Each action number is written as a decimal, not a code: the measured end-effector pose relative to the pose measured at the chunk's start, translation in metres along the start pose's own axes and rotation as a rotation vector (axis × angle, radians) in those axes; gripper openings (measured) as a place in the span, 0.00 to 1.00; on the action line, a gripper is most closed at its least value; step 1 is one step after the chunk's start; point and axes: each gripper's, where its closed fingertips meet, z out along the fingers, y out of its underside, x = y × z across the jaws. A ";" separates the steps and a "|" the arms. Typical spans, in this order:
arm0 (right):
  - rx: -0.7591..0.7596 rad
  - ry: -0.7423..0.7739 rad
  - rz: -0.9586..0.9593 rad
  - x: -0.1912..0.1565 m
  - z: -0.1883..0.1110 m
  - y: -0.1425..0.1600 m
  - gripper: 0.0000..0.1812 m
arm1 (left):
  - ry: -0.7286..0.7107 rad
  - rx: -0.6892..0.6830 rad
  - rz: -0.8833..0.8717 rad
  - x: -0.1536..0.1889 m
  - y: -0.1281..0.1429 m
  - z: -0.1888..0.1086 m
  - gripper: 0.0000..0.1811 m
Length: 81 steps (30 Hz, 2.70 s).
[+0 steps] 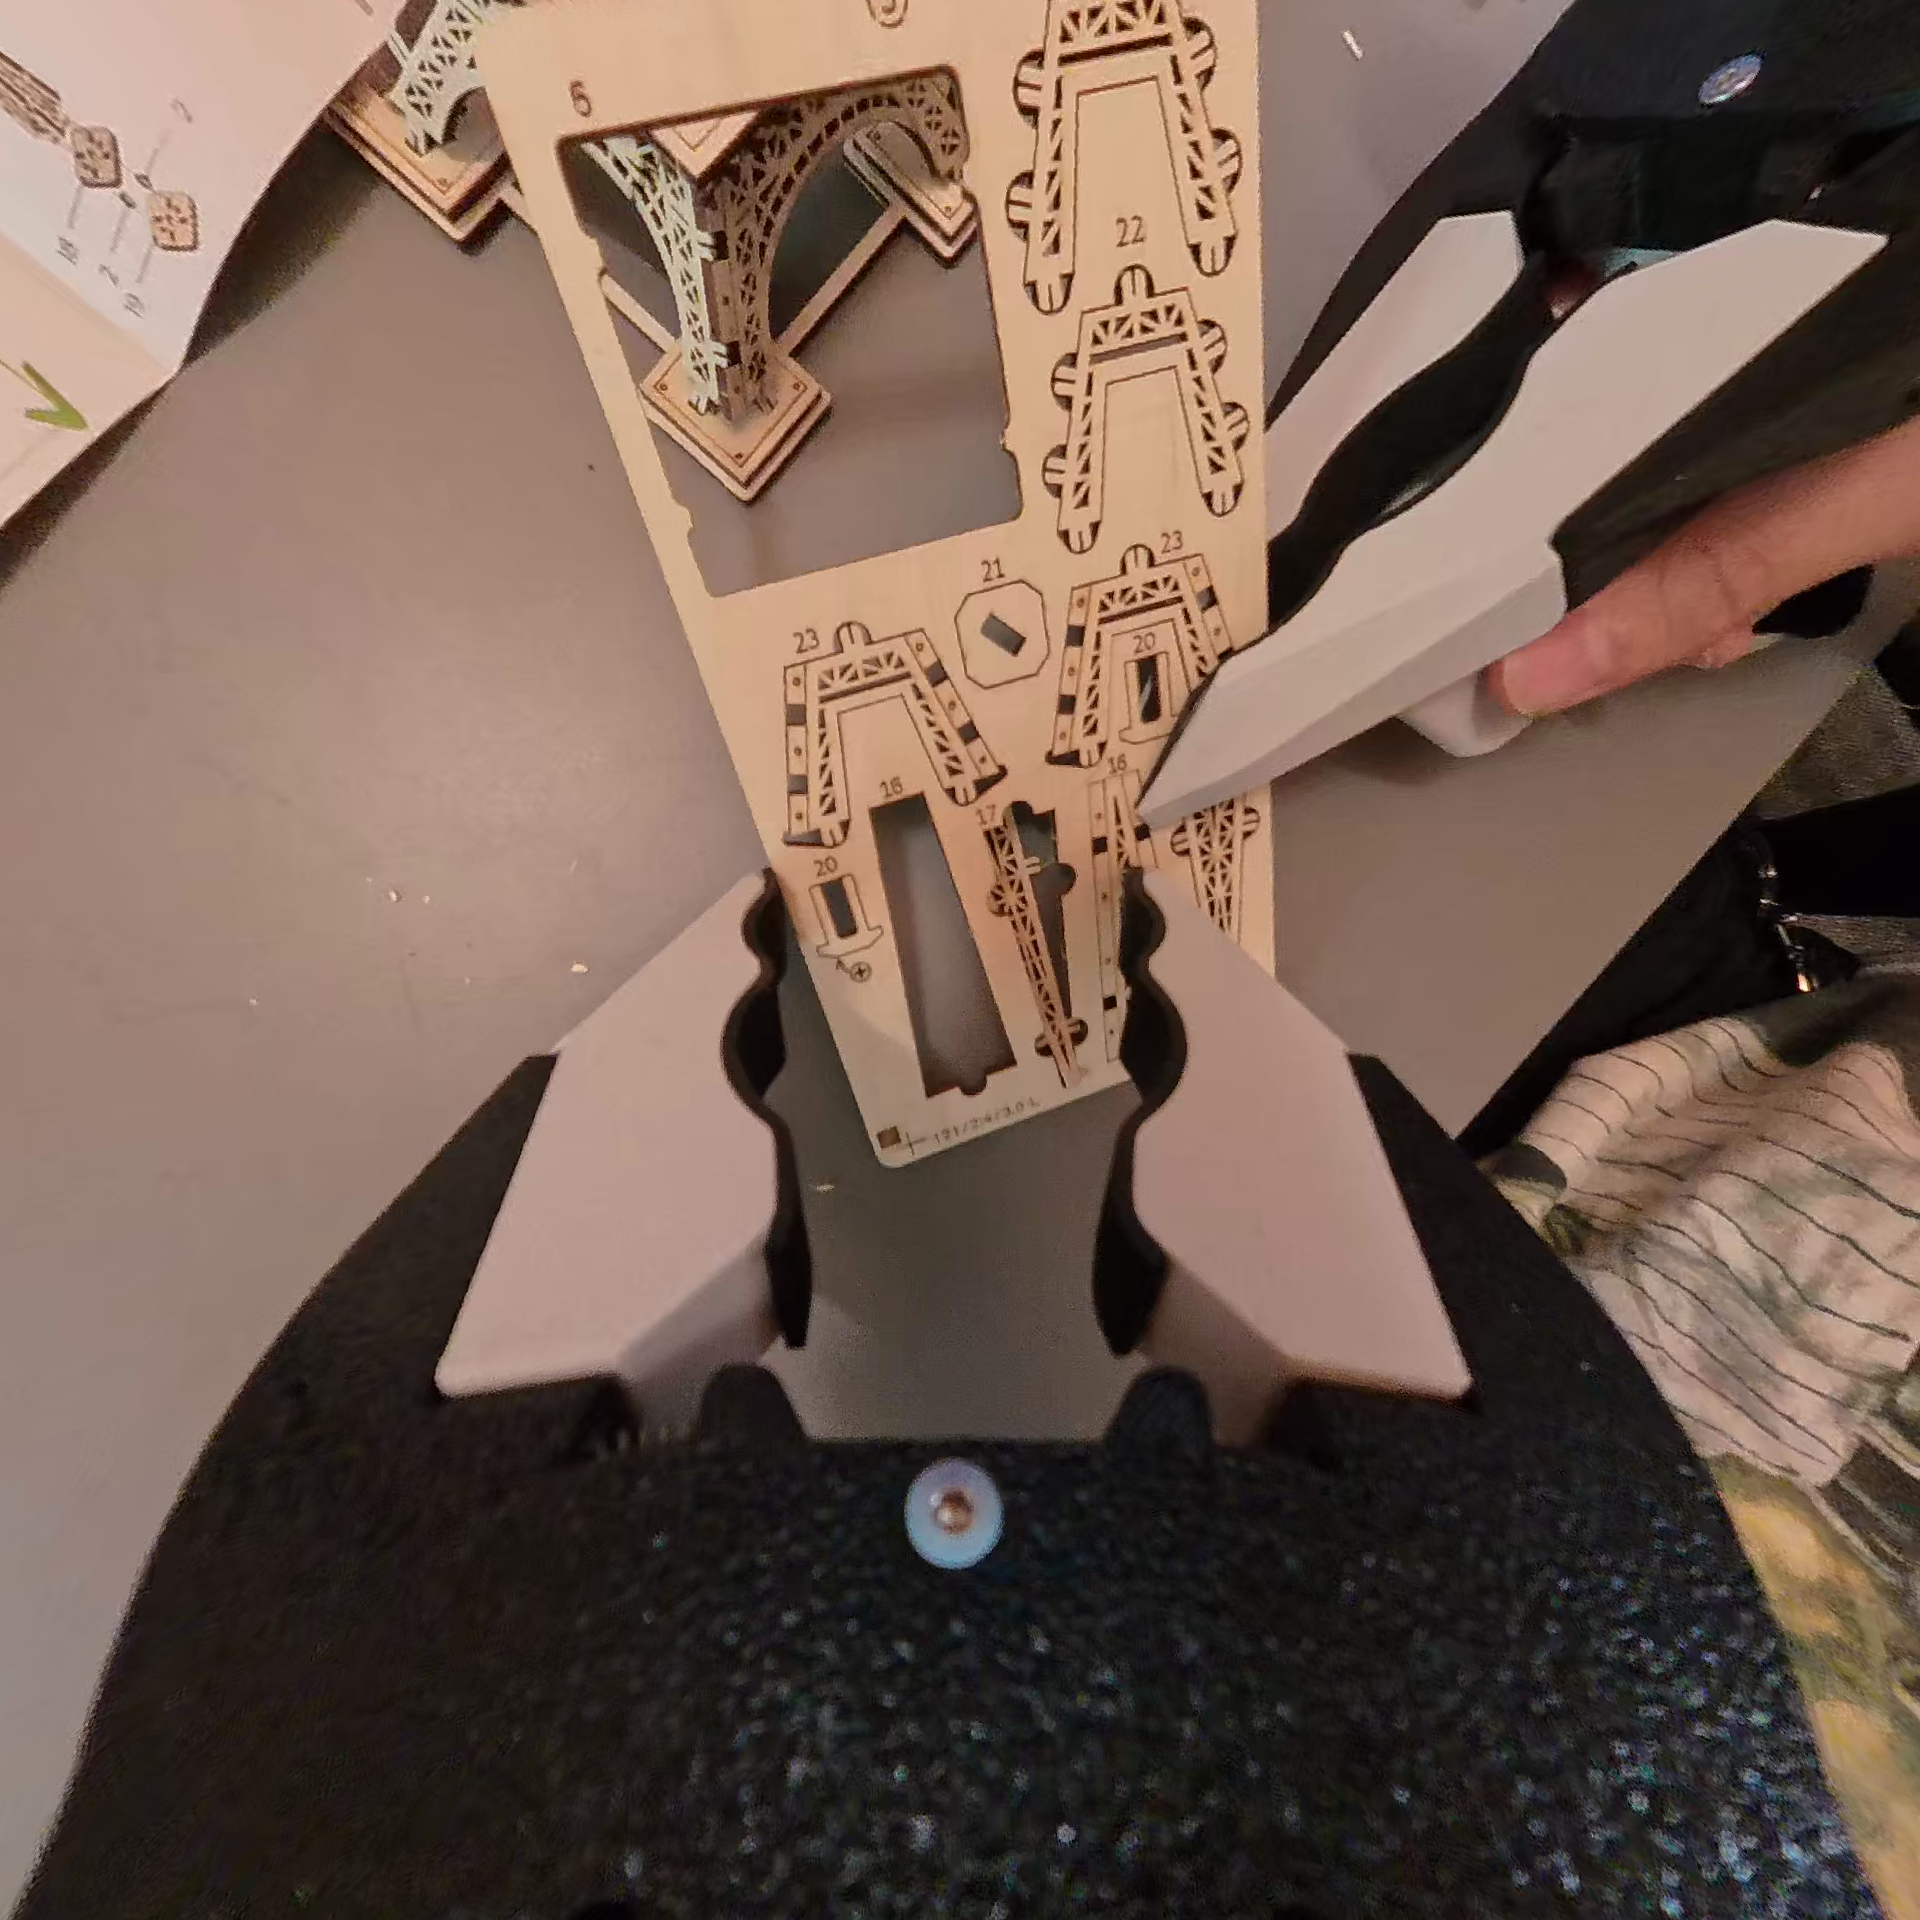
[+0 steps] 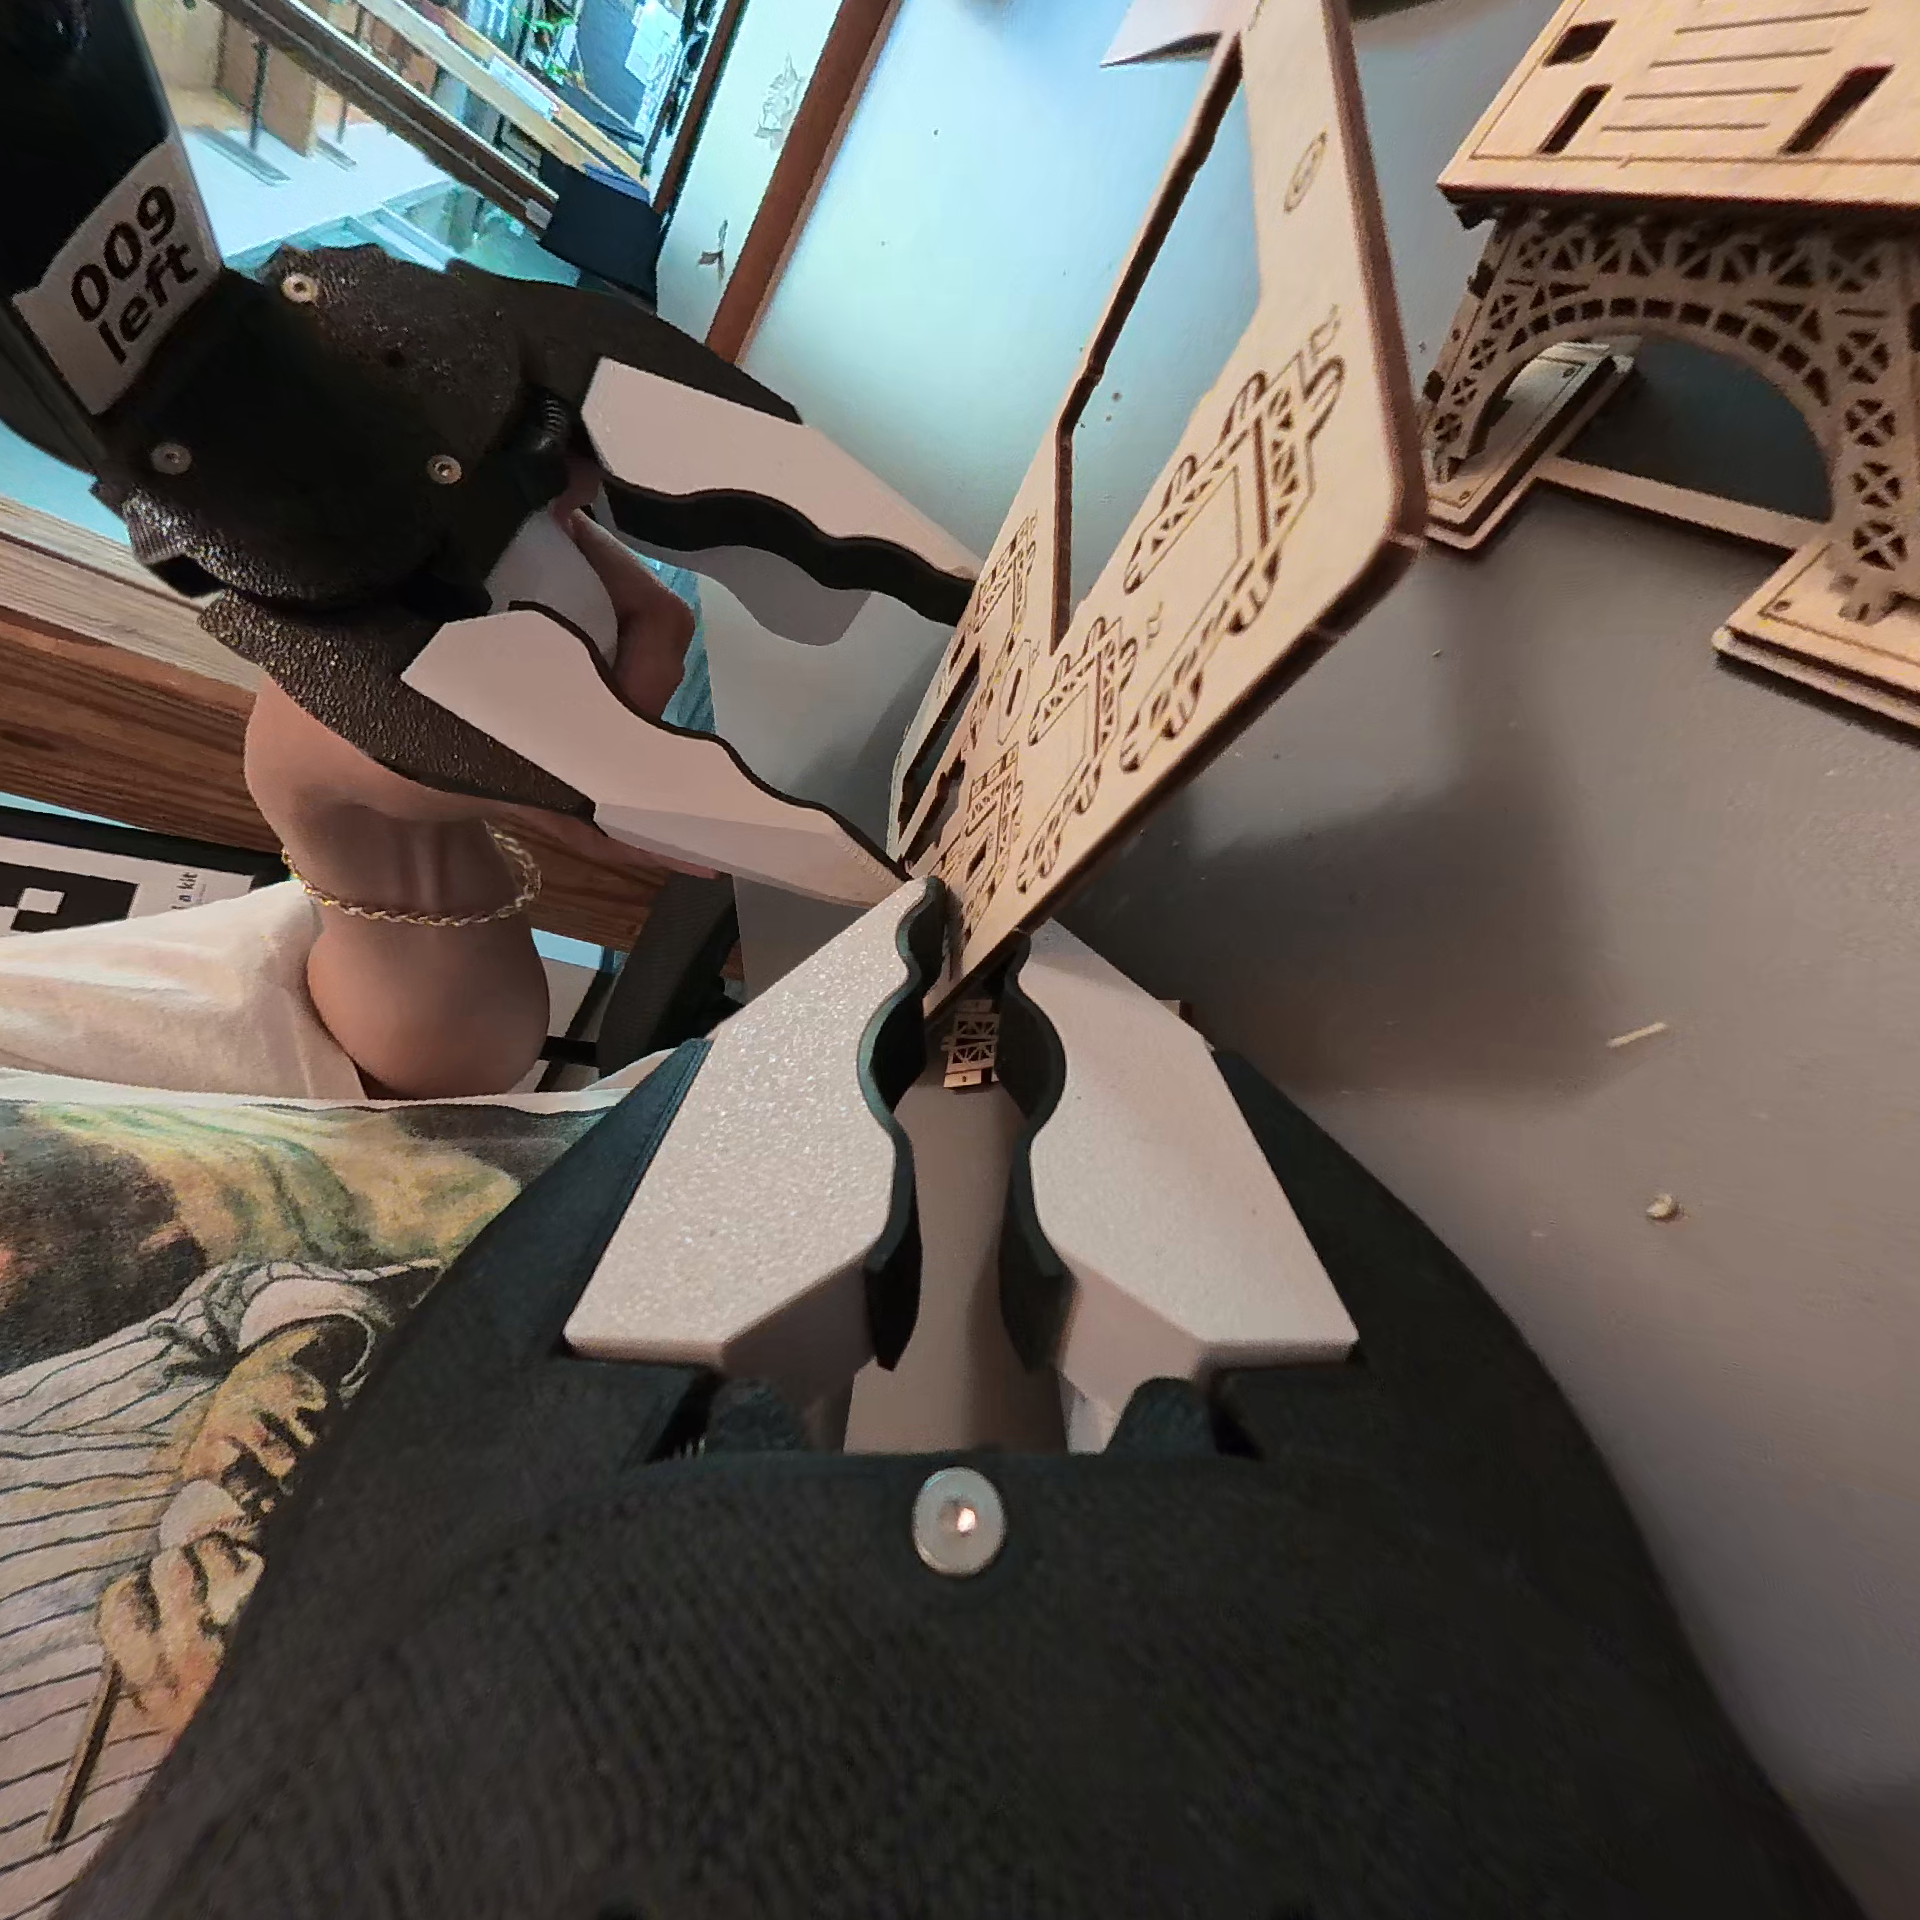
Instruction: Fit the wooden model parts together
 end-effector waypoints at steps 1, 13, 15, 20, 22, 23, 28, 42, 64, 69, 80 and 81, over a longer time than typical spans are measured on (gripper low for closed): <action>0.001 0.003 0.001 0.001 0.000 0.000 0.02 | -0.006 -0.003 -0.003 0.000 0.000 0.000 0.34; 0.005 0.024 0.008 0.003 0.001 0.000 0.03 | -0.008 -0.024 -0.031 -0.001 0.000 0.001 0.34; 0.006 0.026 0.006 0.003 0.001 -0.001 0.03 | -0.059 -0.020 -0.009 -0.001 0.000 -0.001 0.34; 0.009 0.033 0.005 0.003 0.001 -0.001 0.03 | -0.064 -0.018 -0.013 -0.001 0.000 -0.001 0.34; 0.016 0.015 -0.004 0.001 0.001 -0.001 0.02 | -0.037 -0.002 -0.002 -0.001 -0.001 -0.002 0.34; 0.022 0.003 -0.012 -0.001 0.000 -0.002 0.03 | -0.036 0.018 0.014 -0.001 -0.002 -0.003 0.34; 0.028 -0.028 -0.017 -0.005 0.000 -0.003 0.02 | 0.094 0.155 -0.081 -0.001 -0.009 -0.001 0.37; 0.015 -0.048 -0.021 -0.008 0.001 -0.001 0.02 | 0.186 0.164 -0.107 -0.001 -0.007 -0.003 0.34; 0.091 -0.029 -0.023 -0.005 -0.006 -0.013 0.01 | 0.284 0.233 -0.163 0.002 -0.017 0.001 0.31; 0.090 -0.028 -0.022 -0.004 -0.005 -0.013 0.01 | 0.264 0.227 -0.151 0.000 -0.015 0.000 0.31; 0.057 0.047 -0.005 0.006 -0.003 -0.008 0.02 | 0.106 0.098 -0.045 -0.007 -0.012 0.005 0.33; 0.057 0.053 -0.006 0.006 -0.003 -0.008 0.02 | 0.099 0.090 -0.044 -0.007 -0.012 0.005 0.33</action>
